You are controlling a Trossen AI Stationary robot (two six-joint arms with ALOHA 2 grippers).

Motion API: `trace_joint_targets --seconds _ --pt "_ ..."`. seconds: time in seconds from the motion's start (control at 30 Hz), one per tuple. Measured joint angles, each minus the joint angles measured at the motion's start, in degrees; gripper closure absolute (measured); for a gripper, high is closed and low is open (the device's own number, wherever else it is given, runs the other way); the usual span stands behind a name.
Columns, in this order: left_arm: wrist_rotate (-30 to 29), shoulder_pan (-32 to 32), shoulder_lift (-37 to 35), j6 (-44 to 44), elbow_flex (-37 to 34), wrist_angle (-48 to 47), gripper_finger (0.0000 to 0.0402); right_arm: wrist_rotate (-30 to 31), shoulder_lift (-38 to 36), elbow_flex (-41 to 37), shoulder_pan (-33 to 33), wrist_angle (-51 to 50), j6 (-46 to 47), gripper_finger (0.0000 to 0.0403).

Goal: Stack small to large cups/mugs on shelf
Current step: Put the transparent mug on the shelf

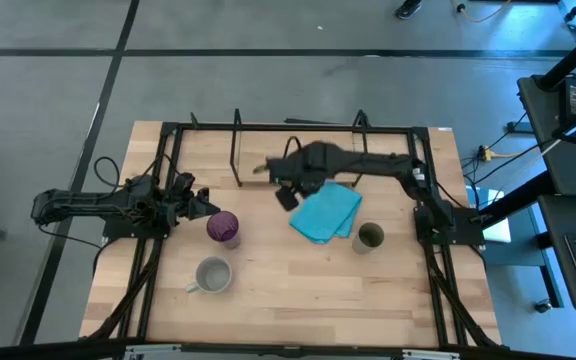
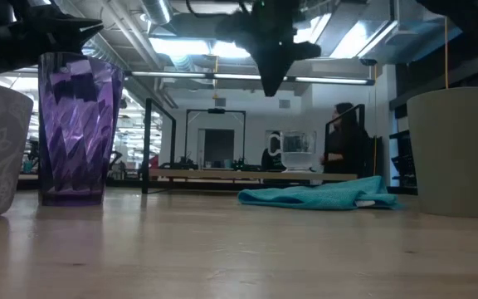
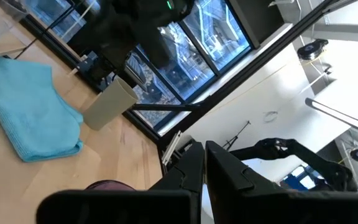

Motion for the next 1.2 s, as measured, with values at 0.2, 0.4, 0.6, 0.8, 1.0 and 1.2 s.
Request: trace_joint_targets --seconds 0.2,0.4,0.6,0.8,1.0,1.2 --pt "0.72 0.01 0.0 0.2 0.0 0.02 0.039 0.74 -0.04 -2.51 5.14 -0.41 12.33 0.0382" --pt "2.69 0.02 0.0 1.1 0.0 0.02 0.039 4.98 -0.04 -7.14 7.31 -1.94 23.16 0.0382" --pt "2.8 1.34 0.0 0.4 0.0 2.65 0.039 2.72 -0.42 -11.2 5.49 -1.86 25.91 0.0382" --pt "5.6 4.24 0.0 3.88 1.69 16.5 0.039 6.29 -5.48 -11.15 5.64 3.32 27.72 0.0382" --pt "4.79 4.83 -0.02 16.64 4.16 31.21 0.039 9.62 -8.84 -11.13 5.87 4.02 28.24 0.0382" --pt "4.42 4.83 -0.02 15.83 4.33 45.06 0.039 9.53 -9.11 -11.15 6.12 3.49 28.24 0.0382"
